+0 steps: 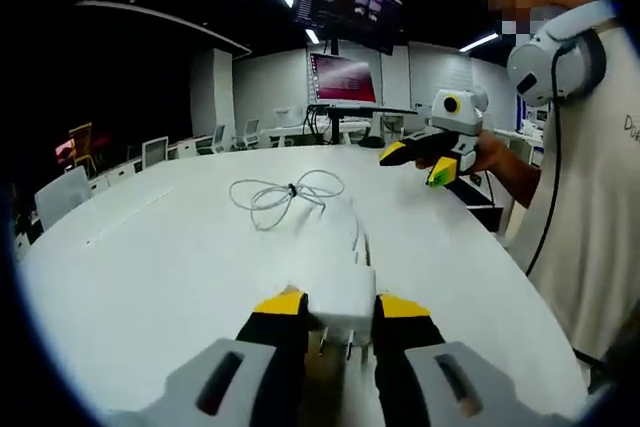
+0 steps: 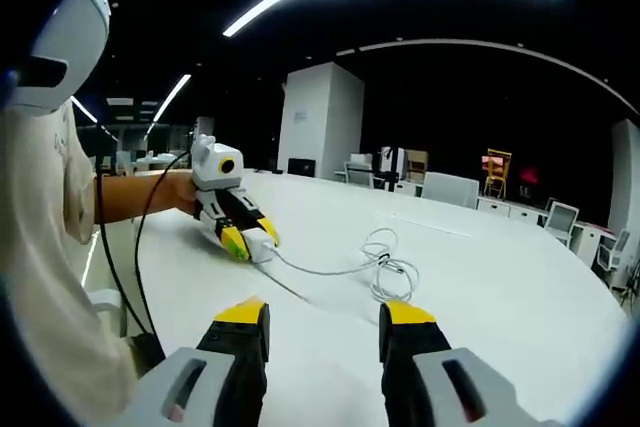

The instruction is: Plug the desk Type‑C cable into the charger adapter.

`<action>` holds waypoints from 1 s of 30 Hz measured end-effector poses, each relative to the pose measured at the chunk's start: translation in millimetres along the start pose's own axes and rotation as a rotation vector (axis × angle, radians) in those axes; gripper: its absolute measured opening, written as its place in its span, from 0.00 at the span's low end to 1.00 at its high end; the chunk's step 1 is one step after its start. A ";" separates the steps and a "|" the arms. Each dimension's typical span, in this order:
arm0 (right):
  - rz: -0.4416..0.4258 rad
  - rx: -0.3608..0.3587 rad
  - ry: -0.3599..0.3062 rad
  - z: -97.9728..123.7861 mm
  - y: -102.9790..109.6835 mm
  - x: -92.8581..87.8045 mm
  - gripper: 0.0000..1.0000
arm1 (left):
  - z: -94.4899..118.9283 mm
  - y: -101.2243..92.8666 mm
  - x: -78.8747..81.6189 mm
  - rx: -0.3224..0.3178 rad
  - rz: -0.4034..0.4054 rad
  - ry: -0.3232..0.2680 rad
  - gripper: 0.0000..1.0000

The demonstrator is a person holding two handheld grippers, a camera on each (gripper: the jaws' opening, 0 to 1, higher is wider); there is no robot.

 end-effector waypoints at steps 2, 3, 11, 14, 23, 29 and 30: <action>0.000 -0.001 0.002 0.4 0.9 0.0 0.45 | 1.9 4.7 2.7 0.011 -0.005 -0.010 0.25; 0.000 -0.001 0.003 0.8 1.2 0.0 0.45 | 3.1 8.3 4.5 0.022 -0.014 -0.009 0.25; -0.005 -0.010 0.004 4.6 1.8 -0.9 0.45 | 2.7 37.8 24.4 0.032 -0.046 -0.025 0.25; -0.005 -0.009 0.003 5.2 2.9 -0.8 0.45 | -0.8 51.4 30.8 0.034 -0.048 -0.037 0.25; -0.003 -0.005 0.005 7.3 6.2 -1.1 0.44 | -17.0 88.0 39.7 0.035 -0.067 -0.022 0.25; -0.006 -0.010 0.008 10.7 6.9 -3.2 0.44 | -22.6 107.4 43.4 0.028 -0.071 -0.029 0.25; -0.006 -0.012 0.010 11.3 6.5 -3.8 0.44 | -23.5 110.4 43.7 0.032 -0.078 -0.033 0.25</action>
Point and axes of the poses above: the point that each gripper's makers call its tool centre point, and the gripper's own axes: z roughly backward along the fingers, y roughly to its left, x roughly out of its top, the point moved 5 cm from there along z, roughly backward along the fingers
